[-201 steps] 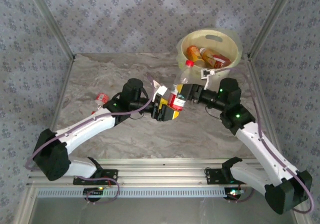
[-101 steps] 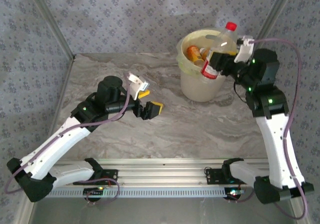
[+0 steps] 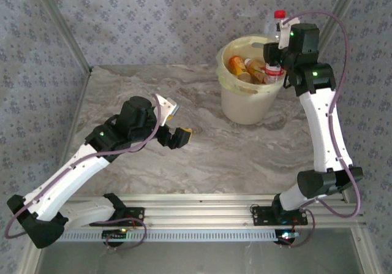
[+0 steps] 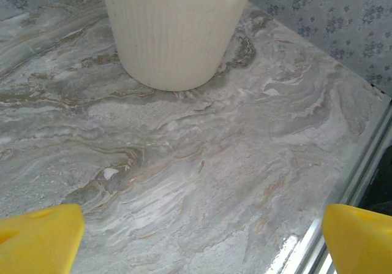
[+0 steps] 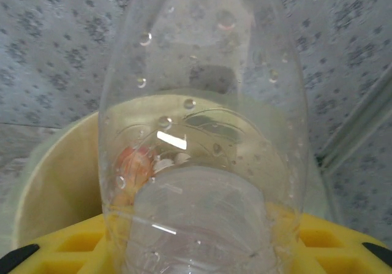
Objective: Put the plastic bottles in the bin
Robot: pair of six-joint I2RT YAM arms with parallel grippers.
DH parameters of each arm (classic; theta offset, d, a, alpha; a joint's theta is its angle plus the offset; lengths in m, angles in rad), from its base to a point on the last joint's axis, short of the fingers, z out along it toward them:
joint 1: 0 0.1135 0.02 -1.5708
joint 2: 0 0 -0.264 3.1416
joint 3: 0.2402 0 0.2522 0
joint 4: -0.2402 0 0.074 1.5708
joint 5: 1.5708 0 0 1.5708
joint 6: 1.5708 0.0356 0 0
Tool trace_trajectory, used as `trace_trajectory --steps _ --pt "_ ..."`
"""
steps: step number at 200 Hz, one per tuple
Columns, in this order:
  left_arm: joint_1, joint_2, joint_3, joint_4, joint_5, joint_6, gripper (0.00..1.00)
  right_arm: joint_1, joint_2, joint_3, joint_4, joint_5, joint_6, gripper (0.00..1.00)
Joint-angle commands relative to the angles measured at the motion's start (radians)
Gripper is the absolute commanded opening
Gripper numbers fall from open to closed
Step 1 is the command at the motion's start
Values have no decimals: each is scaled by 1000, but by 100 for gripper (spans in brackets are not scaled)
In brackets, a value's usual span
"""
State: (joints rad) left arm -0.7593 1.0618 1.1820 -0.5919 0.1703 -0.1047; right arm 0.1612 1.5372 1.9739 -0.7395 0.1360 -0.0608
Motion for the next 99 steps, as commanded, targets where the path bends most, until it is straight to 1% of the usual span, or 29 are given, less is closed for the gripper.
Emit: trace_trajectory --steps 1,18,36,45,52,73,84,99 --pt "10 -7 8 -16 -17 21 100 4 34 82 -29 81 -103 50" --pt "15 -3 7 -17 -20 20 100 7 49 93 -3 90 -109 50" --pt "17 -3 1 -7 -19 13 100 5 57 71 70 77 -100 50" --pt "19 -2 -1 -6 -18 12 100 7 75 77 92 95 -107 50" --pt "19 -3 -2 -7 -16 11 100 19 93 86 99 120 -136 50" --pt "19 -12 -5 -16 -17 5 100 52 169 144 92 264 -263 49" --pt "20 -23 -14 -15 -20 2 100 49 198 172 68 278 -275 49" --pt "22 -36 -27 -10 -28 2 100 47 213 168 80 309 -302 49"
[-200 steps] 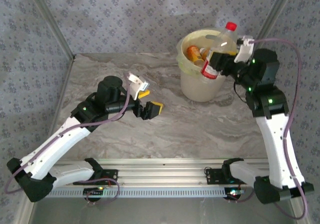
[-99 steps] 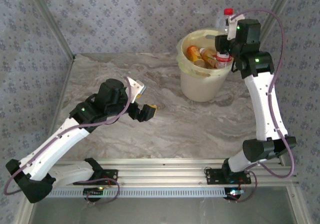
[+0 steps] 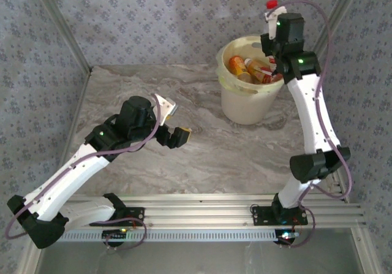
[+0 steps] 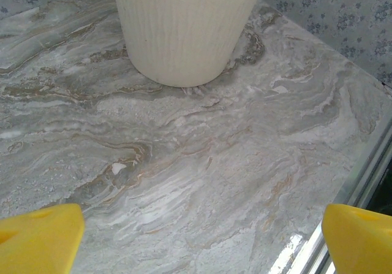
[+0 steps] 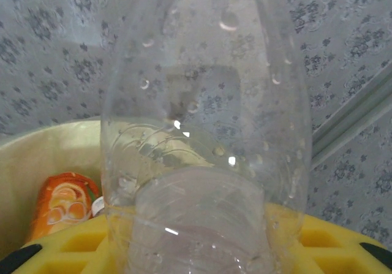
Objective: Put the plastic bottles in the bin
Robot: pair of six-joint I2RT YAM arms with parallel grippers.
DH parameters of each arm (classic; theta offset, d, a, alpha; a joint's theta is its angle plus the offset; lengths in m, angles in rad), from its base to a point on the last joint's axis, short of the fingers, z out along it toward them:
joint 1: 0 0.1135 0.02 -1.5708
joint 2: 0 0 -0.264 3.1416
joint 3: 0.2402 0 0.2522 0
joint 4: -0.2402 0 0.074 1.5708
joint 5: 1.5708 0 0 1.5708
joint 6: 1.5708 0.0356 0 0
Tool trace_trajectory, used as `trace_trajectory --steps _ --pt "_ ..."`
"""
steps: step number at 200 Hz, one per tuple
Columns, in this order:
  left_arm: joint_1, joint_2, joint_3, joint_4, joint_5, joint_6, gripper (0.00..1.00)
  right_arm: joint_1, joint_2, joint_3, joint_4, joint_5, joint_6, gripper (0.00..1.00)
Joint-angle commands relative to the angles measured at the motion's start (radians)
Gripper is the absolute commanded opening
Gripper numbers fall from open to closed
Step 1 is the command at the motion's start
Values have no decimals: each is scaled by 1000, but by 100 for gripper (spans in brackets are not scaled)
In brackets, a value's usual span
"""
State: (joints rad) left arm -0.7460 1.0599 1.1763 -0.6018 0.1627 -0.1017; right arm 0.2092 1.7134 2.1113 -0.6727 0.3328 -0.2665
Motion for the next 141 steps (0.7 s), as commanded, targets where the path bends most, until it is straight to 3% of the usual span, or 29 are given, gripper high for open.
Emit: trace_trajectory --steps 1,40,99,141 --pt "9 -35 -22 -1 -19 -2 100 -1 38 30 13 113 -97 49" --pt "13 -36 -25 -1 -17 -5 100 1 76 31 6 147 -120 51" --pt "24 -38 -32 0 -15 -14 100 11 85 12 33 145 -129 66" --pt "30 -46 -38 2 -12 -18 100 23 77 4 32 122 -124 71"
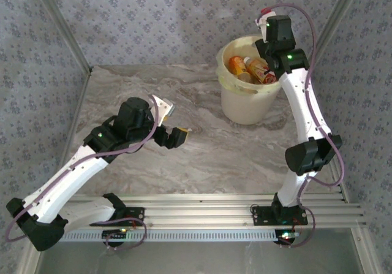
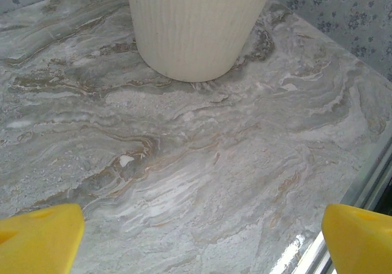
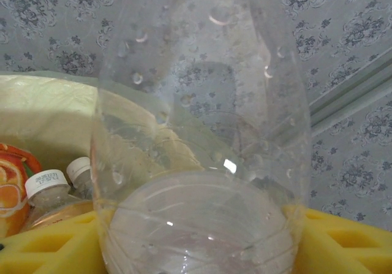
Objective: Put the plastic bottles in the bin
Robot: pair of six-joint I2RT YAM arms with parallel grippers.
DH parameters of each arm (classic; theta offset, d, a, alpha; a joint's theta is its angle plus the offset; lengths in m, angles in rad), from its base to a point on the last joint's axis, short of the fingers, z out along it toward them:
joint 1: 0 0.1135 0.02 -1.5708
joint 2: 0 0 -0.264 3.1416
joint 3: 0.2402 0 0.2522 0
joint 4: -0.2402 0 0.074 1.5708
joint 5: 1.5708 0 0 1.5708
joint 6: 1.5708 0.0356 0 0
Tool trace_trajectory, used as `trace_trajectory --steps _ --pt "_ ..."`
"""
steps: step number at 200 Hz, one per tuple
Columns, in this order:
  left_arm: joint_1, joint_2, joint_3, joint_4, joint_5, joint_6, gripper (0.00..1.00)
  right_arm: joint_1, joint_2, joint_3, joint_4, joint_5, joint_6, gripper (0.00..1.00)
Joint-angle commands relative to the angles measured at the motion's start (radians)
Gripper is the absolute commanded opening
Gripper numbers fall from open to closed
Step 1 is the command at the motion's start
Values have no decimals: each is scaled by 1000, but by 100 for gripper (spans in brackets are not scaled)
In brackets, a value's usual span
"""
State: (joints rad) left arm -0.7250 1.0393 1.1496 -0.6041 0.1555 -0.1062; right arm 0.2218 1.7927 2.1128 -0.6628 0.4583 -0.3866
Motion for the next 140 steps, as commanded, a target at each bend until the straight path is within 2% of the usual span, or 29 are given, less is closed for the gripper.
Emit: trace_trajectory --steps 1,55,110,140 --pt "10 -25 -12 5 -5 -14 100 11 -3 2 22 -4 -3 71" --pt "16 -27 -16 8 -2 -18 100 22 -17 -26 26 -30 0 79" --pt "27 -32 -16 3 -12 -29 100 27 -70 -69 42 -75 34 81" --pt "56 -32 -9 -22 -42 -22 100 27 -125 -102 35 -143 94 83"
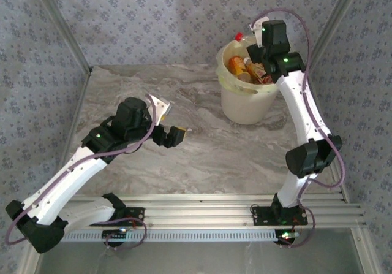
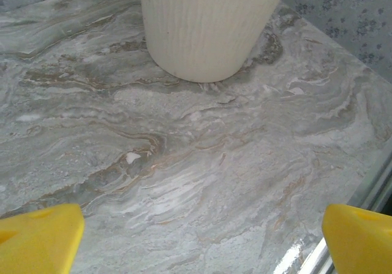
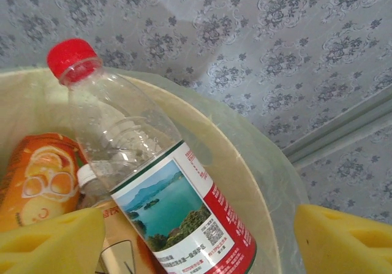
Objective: Put the plastic bottles in the bin
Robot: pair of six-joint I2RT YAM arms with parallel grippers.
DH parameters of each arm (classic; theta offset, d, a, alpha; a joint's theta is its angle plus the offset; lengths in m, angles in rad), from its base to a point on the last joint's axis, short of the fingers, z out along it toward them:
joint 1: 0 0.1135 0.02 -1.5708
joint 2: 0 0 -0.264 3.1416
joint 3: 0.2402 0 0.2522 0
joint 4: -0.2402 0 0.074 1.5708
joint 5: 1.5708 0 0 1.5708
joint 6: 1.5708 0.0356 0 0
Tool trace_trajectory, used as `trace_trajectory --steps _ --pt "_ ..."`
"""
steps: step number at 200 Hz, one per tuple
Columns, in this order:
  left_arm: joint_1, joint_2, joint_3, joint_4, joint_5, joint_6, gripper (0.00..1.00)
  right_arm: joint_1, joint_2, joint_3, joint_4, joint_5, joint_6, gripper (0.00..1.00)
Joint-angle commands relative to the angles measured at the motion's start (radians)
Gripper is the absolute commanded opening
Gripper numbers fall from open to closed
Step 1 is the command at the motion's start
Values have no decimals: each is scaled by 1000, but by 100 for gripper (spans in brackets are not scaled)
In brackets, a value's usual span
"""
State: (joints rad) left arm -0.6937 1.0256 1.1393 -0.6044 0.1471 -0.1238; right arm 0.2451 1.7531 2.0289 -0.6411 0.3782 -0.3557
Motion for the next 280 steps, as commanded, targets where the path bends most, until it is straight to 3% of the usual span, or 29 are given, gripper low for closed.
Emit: trace_trajectory --steps 1,59,117,162,208,242,280 --pt "26 -17 2 -23 -35 -3 100 4 -90 -20 14 -64 66 84" --pt "138 41 29 -120 -114 73 100 6 -317 -219 31 -279 298 88" --pt "308 171 90 -194 -184 98 99 7 -604 -560 200 -677 566 96" --pt "402 302 146 -209 -296 96 100 21 -713 -767 290 -938 693 100" --pt "526 447 176 -176 -336 112 99 71 -821 -1005 382 -1001 810 100" --pt "635 572 215 -150 -305 104 97 151 -868 -1150 441 -959 871 100" --pt "664 717 272 -121 -296 132 94 227 -858 -1202 463 -895 877 100"
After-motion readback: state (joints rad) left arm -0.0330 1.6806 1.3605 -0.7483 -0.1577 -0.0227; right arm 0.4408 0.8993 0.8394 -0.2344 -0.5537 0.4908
